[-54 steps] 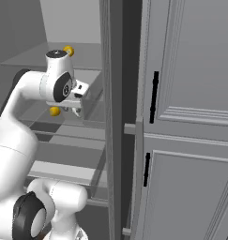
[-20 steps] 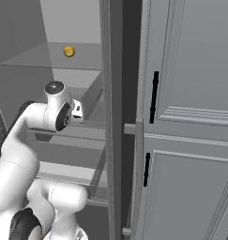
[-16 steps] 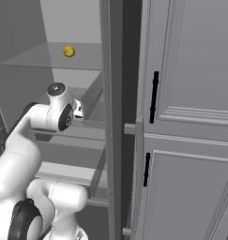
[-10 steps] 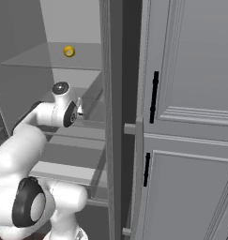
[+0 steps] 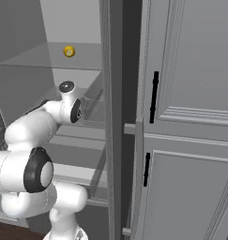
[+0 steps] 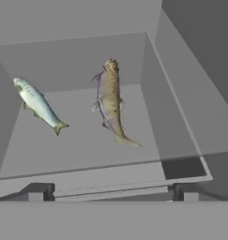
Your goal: Place one lemon and one fish in each tupperware on the nearby counter, to pack two identical lunches.
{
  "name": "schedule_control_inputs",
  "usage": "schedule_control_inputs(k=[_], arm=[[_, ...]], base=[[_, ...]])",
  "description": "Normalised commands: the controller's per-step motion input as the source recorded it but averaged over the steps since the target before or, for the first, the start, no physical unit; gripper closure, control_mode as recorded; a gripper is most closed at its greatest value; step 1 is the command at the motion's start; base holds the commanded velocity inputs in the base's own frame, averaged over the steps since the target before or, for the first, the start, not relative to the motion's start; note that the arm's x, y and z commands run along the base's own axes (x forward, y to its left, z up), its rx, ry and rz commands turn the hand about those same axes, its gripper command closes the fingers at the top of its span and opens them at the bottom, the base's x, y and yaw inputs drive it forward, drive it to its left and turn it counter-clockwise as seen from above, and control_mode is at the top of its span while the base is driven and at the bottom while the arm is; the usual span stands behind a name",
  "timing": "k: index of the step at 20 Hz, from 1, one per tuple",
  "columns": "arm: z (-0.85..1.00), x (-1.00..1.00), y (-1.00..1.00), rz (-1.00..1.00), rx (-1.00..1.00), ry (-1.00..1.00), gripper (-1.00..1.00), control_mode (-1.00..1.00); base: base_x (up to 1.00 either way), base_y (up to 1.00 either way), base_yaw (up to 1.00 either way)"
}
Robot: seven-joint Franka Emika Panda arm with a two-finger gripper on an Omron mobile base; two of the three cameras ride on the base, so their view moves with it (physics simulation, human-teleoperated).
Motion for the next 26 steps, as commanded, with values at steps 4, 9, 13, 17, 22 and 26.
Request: schedule_control_inputs(k=[4, 9, 13, 17, 22, 26], arm=[[-0.32, 0.54, 0.0, 0.0, 0.0, 0.0, -1.0, -1.0], [-0.29, 0.59, 0.0, 0.0, 0.0, 0.0, -1.0, -1.0], [-0.23, 0.58, 0.0, 0.0, 0.0, 0.0, -1.0, -1.0], [-0.21, 0.55, 0.0, 0.0, 0.0, 0.0, -1.0, -1.0], [-0.29, 0.51, 0.0, 0.0, 0.0, 0.01, -1.0, -1.0], [-0.42, 0.29, 0.0, -0.01, 0.0, 0.04, -1.0, -1.0]], base=[[0.0, 0.0, 0.0], [0.0, 0.0, 0.0], [0.0, 0.0, 0.0], [0.0, 0.0, 0.0], [0.0, 0.0, 0.0], [0.0, 0.0, 0.0]])
